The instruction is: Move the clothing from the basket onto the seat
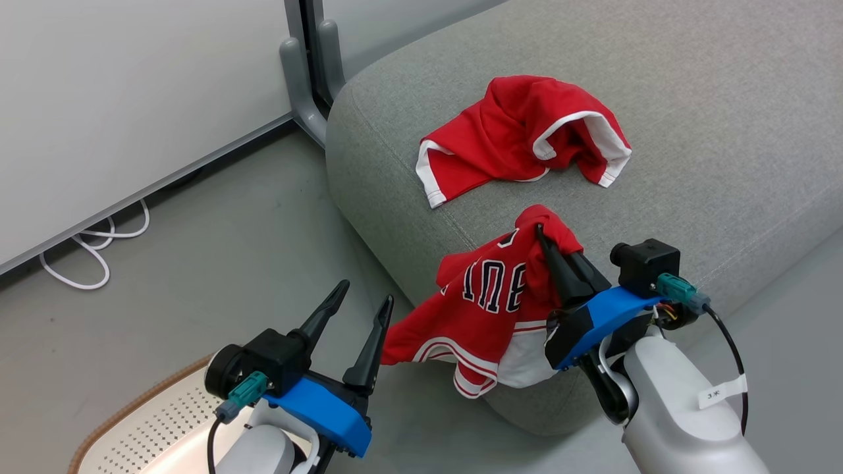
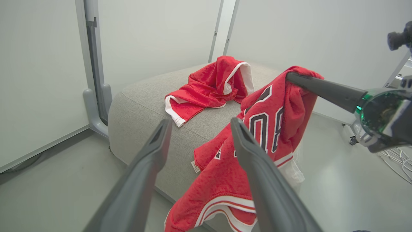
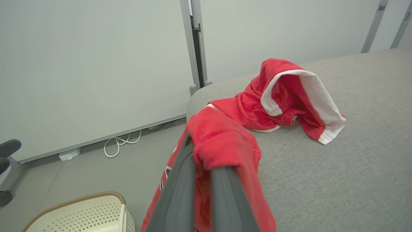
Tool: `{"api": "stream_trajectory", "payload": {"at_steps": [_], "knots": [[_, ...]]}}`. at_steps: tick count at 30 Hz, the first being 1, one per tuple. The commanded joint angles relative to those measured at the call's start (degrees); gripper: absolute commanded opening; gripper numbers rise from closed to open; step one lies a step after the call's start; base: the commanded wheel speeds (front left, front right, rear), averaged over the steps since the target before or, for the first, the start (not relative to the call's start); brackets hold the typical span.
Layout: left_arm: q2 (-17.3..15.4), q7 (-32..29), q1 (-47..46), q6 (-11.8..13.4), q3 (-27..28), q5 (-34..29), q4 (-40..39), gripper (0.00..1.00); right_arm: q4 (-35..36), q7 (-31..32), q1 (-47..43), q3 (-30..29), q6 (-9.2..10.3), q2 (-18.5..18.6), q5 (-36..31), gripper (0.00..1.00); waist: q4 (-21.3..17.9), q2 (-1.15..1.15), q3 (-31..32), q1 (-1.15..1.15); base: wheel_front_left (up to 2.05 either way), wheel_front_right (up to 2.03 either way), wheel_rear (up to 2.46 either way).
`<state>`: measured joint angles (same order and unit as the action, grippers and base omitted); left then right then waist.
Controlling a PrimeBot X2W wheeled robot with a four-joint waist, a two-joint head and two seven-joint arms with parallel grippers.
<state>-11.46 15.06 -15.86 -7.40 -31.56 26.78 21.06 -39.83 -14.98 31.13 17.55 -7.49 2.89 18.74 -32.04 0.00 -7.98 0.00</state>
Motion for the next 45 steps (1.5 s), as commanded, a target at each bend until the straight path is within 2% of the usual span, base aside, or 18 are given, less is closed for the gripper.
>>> {"api": "stream_trajectory", "payload": {"at_steps": [1,15,21,26,30,37,42,45], "knots": [[-0.4,0.2,-1.1,-0.2,-0.2,0.3,0.3,1.0,0.5,-0.3,-0.6,-0.4,-0.01,0.0,-0.4,0.0,0.0,0.0,-0.1,0.0,0.0,0.0,0.0],[-0.1,0.2,0.3,-0.1,0.8,-0.2,0.1,1.0,0.0,-0.3,1.3,-1.1,-0.01,0.0,0.7,0.0,0.3,0.0,-0.3,0.0,0.0,0.0,0.0],[-1.3,0.2,0.2,-0.1,2.7,-1.3,-1.2,1.0,-1.0,0.2,9.0,-1.8,-0.01,0.0,-0.9,0.0,0.0,0.0,-3.4,0.0,0.0,0.0,0.0],[-2.5,0.2,-0.6,-0.1,3.9,-2.4,-2.5,1.0,-1.1,1.5,16.2,-5.4,0.0,0.6,-2.3,0.0,0.3,0.0,-6.4,0.0,0.0,0.0,0.0],[-3.6,0.2,-2.3,-0.1,3.7,-3.2,-3.8,1.0,0.7,3.7,22.8,-10.3,-0.01,3.0,-3.7,0.0,2.0,0.0,-10.0,0.0,0.0,0.0,0.0],[-6.3,0.2,-7.0,-0.1,2.8,-4.4,-6.4,1.0,5.7,7.2,31.4,-20.1,-0.01,10.9,-5.4,0.0,5.6,0.0,-18.2,0.0,0.0,0.0,0.0],[-8.5,0.0,-12.5,-0.1,0.9,-5.0,-7.7,1.0,8.7,8.3,33.2,-28.6,-0.01,15.9,-6.1,0.0,8.9,0.0,-24.8,0.0,0.0,0.0,0.0],[-9.9,-0.3,-15.6,-0.1,0.3,-5.4,-8.8,1.0,8.6,8.2,32.1,-32.7,-0.01,16.8,-7.2,0.0,10.2,0.0,-28.8,0.0,0.0,0.0,0.0]]}}
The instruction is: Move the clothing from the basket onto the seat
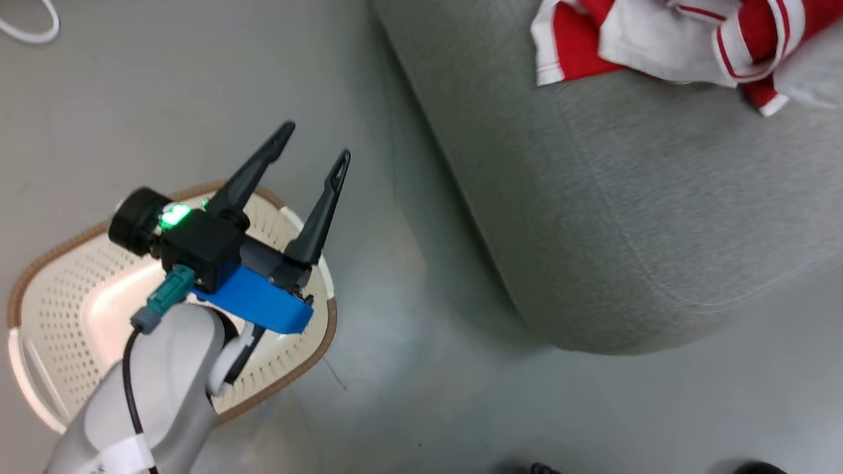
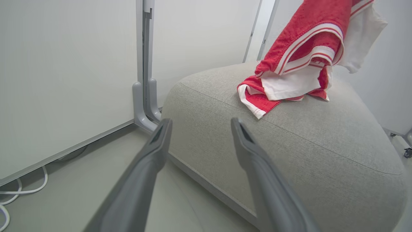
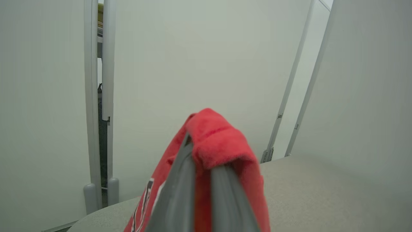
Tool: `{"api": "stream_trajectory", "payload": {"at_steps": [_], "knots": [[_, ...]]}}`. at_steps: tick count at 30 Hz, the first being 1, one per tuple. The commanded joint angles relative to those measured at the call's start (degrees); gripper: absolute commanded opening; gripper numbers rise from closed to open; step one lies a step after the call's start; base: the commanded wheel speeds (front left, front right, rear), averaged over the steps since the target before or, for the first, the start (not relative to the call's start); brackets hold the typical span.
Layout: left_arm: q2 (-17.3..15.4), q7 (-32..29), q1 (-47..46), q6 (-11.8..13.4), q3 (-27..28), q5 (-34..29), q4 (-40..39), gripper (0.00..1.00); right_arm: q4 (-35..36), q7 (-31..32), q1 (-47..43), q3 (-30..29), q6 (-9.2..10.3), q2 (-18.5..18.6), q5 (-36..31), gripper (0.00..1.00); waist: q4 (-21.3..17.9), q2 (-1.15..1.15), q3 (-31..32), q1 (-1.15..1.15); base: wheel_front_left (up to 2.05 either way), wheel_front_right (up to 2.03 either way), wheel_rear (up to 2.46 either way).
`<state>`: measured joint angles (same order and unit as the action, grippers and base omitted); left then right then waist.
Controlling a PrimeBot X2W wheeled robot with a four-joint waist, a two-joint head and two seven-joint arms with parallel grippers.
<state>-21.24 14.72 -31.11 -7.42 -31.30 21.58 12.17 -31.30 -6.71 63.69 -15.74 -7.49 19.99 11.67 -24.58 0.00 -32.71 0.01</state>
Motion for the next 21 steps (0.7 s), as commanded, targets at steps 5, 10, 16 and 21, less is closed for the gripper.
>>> {"api": "stream_trajectory", "payload": {"at_steps": [5,10,16,21], "knots": [[-1.4,-0.8,-4.3,-0.1,-0.4,-0.9,-2.1,1.0,-2.9,-1.3,-2.2,-4.3,-0.01,-1.1,-1.2,0.0,4.3,0.0,-9.1,-0.01,0.0,0.0,0.0],[-2.0,-1.3,-5.5,0.4,-0.3,-1.4,-4.4,1.0,-7.6,-2.0,-2.2,-6.7,-0.01,-2.3,-1.9,0.0,4.6,0.0,-12.1,-0.01,0.0,0.0,0.0],[-2.8,-1.9,-4.9,0.9,-0.5,-1.3,-5.2,1.0,-12.0,-3.9,-1.0,-7.2,-0.01,-3.7,-3.4,0.0,4.5,0.0,-12.8,-0.01,0.0,0.0,0.0],[-2.7,-1.6,-4.7,1.1,-0.5,-0.8,-4.8,1.0,-14.4,-5.1,-0.3,-6.6,-0.01,-4.2,-4.2,0.65,4.4,0.0,-12.3,-0.01,0.0,0.0,0.0]]}}
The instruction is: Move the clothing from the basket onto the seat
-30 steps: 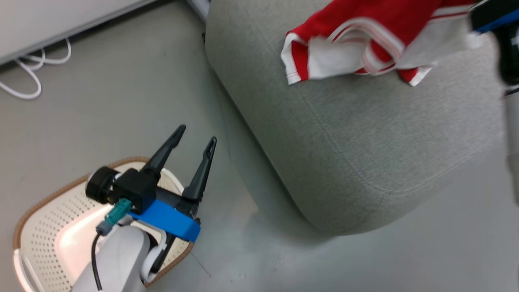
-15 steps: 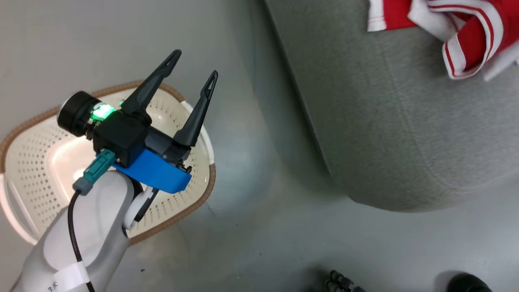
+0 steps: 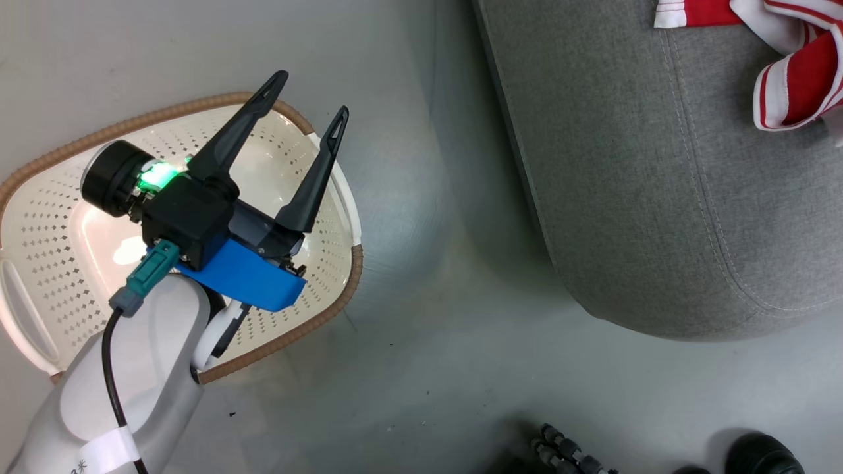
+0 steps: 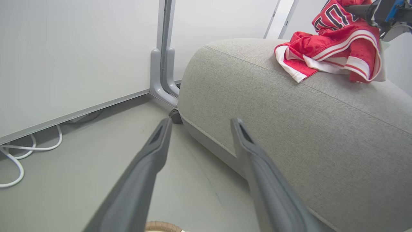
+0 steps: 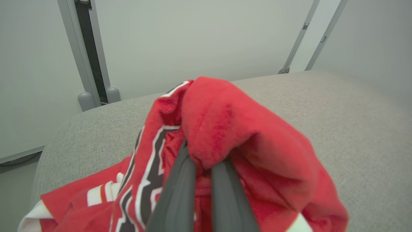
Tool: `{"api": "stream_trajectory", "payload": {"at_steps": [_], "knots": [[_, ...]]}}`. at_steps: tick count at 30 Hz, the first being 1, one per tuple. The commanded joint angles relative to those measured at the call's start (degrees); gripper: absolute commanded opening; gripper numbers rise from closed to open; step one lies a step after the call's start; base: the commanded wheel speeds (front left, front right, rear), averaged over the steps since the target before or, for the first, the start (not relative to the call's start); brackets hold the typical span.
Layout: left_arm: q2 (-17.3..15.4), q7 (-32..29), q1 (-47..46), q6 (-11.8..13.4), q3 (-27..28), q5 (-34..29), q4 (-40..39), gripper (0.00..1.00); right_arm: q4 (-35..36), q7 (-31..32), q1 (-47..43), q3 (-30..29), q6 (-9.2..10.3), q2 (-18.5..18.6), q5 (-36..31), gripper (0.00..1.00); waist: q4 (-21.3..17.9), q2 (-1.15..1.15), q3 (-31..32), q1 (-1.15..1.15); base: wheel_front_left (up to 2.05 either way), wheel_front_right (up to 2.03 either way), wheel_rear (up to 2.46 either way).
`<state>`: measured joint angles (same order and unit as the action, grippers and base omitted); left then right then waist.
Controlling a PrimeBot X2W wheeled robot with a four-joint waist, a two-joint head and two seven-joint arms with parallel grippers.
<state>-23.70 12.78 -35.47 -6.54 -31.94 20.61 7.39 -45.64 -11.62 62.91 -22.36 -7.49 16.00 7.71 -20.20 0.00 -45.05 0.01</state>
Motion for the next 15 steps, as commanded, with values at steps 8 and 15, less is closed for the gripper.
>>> {"api": "stream_trajectory", "payload": {"at_steps": [8,15], "knots": [[0.0,0.6,-0.4,0.2,0.0,0.9,0.9,1.0,-2.3,-0.6,1.2,0.9,-0.01,0.8,-0.3,1.0,0.4,0.0,1.4,-0.01,0.0,0.0,0.0],[0.4,1.0,-0.5,0.4,-0.2,1.1,1.9,1.0,-2.9,-0.8,1.2,1.9,-0.01,1.4,0.1,1.0,0.5,0.0,2.4,-0.01,0.0,0.0,0.0]]}}
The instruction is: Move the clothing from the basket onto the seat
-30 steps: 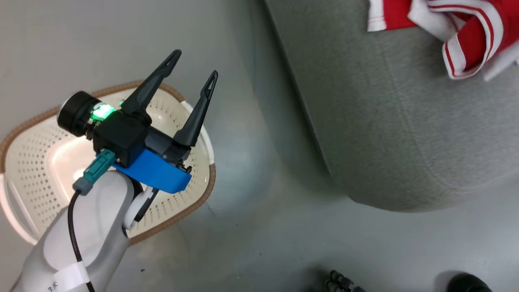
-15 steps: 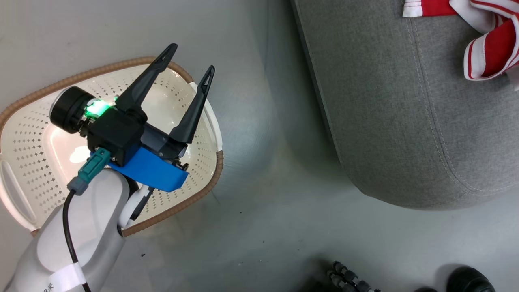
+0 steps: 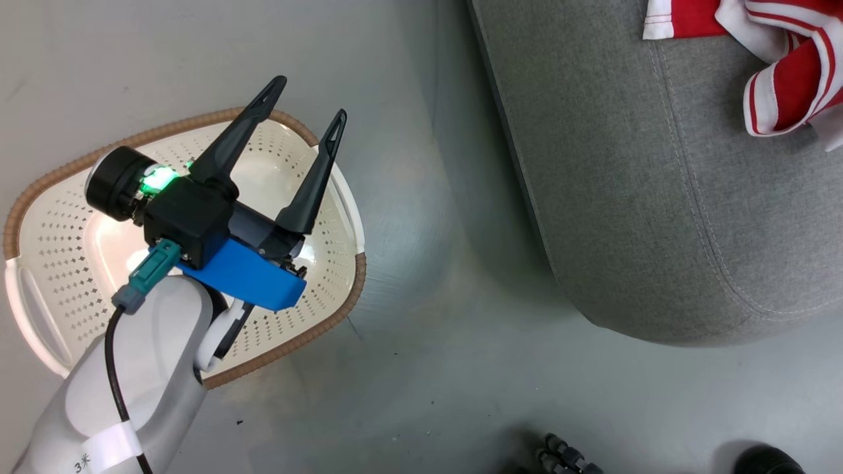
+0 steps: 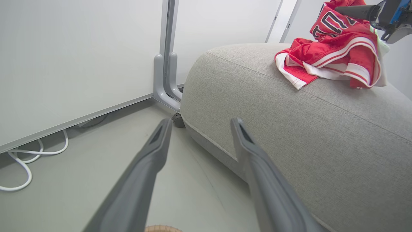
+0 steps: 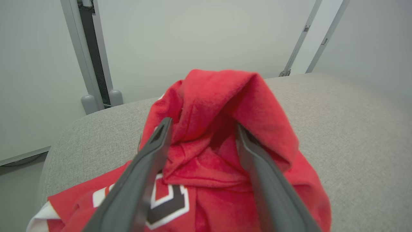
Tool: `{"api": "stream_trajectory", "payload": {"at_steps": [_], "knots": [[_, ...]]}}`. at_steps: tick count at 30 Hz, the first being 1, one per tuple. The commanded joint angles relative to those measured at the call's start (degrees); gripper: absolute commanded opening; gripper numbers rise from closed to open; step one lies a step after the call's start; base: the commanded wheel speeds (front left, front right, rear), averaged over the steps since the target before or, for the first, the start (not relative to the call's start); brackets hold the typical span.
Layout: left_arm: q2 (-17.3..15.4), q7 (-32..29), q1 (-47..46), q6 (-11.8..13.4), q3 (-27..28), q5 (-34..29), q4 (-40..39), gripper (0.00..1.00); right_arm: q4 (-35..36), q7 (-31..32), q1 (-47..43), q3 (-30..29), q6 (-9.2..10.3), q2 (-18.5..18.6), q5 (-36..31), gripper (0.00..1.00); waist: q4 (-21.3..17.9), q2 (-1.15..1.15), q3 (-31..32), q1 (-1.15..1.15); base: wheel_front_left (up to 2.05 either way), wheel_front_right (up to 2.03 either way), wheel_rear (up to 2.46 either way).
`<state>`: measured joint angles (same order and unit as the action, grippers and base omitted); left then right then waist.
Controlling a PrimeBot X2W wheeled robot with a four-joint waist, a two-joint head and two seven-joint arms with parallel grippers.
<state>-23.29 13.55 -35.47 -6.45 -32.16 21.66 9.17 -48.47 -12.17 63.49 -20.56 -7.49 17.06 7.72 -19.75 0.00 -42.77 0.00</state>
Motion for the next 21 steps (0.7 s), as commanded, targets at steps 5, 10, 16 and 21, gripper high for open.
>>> {"api": "stream_trajectory", "payload": {"at_steps": [5,10,16,21], "knots": [[1.1,0.8,0.2,0.2,-0.4,0.5,1.6,1.0,-0.5,-0.3,-0.7,0.8,-0.01,0.5,-0.4,1.0,0.6,0.0,2.3,0.0,0.0,0.0,0.0],[3.1,1.5,2.3,-0.1,-0.3,1.6,4.3,1.0,0.3,-1.0,-3.9,2.7,-0.01,-0.4,0.3,1.0,1.9,0.0,7.1,0.0,0.0,0.0,0.0],[6.4,1.7,7.5,-0.2,3.1,3.1,6.6,1.0,3.1,-1.6,-9.9,5.5,-0.01,-2.3,2.3,1.0,3.5,0.0,14.7,0.0,0.0,0.0,0.0],[9.0,1.7,13.3,-0.5,6.7,2.6,7.7,1.0,5.1,-1.6,-16.1,9.1,0.0,-4.5,1.5,1.0,5.0,0.0,21.2,0.0,0.0,0.0,0.0]]}}
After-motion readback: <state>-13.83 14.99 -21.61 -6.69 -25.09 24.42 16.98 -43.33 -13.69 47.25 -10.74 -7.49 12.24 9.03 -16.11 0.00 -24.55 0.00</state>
